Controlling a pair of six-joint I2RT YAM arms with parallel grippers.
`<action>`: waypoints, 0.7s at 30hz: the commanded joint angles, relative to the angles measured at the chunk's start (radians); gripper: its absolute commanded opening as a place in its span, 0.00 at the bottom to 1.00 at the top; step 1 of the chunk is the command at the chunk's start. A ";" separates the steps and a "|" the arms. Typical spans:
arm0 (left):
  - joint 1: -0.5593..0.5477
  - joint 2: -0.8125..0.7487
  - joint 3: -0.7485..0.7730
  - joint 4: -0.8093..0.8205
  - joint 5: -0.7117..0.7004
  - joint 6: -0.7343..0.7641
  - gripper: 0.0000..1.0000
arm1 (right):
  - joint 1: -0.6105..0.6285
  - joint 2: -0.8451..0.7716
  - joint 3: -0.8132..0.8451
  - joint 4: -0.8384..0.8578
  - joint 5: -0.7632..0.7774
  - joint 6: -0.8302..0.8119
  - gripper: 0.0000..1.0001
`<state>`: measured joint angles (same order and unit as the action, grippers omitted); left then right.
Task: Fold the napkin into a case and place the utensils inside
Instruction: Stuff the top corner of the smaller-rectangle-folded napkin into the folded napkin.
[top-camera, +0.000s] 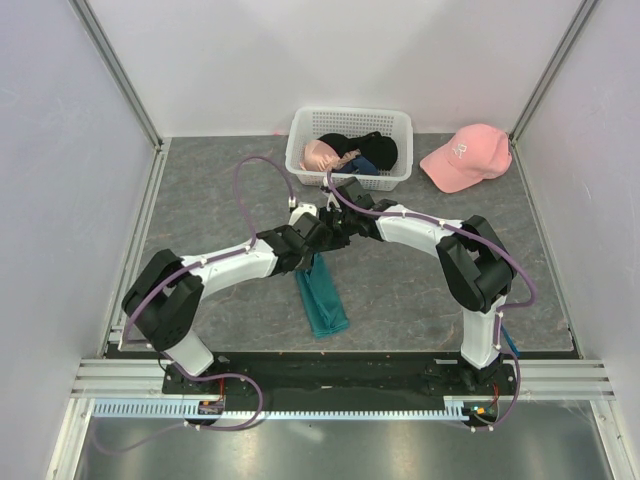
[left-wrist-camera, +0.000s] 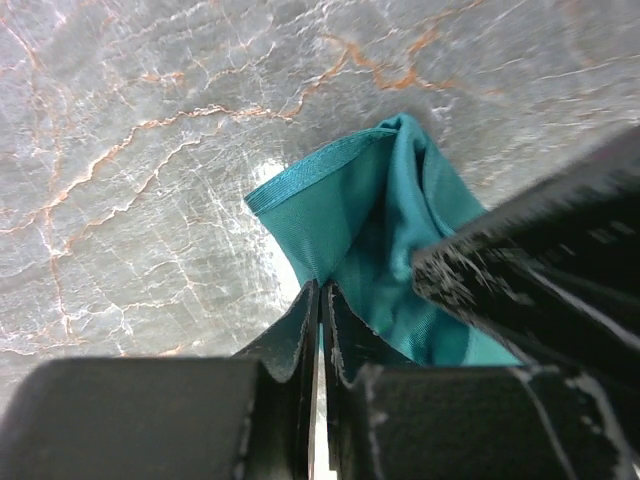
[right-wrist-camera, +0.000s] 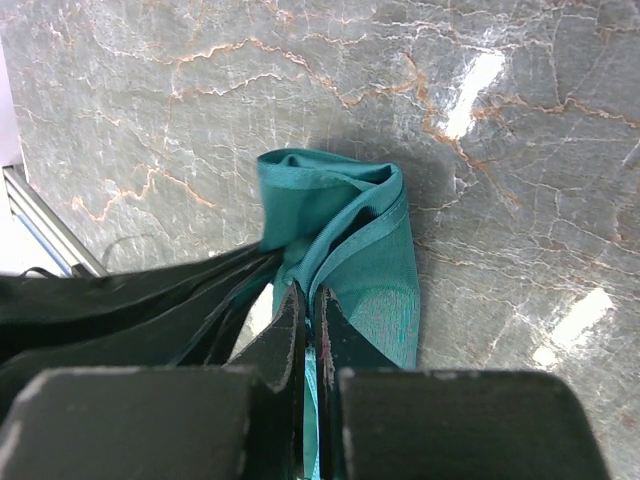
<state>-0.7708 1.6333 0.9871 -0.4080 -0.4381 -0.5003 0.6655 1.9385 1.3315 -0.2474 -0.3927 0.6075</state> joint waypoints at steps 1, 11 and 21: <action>0.014 -0.076 -0.015 0.044 0.036 -0.036 0.06 | 0.008 0.007 -0.009 0.043 -0.032 0.026 0.00; 0.059 -0.072 -0.033 0.063 0.150 -0.066 0.05 | 0.029 0.040 -0.038 0.131 -0.046 0.110 0.00; 0.085 -0.073 -0.065 0.083 0.219 -0.101 0.02 | 0.040 0.132 -0.068 0.295 -0.045 0.158 0.00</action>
<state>-0.6907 1.5791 0.9344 -0.3801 -0.2527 -0.5545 0.6979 2.0312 1.2602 -0.0517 -0.4366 0.7490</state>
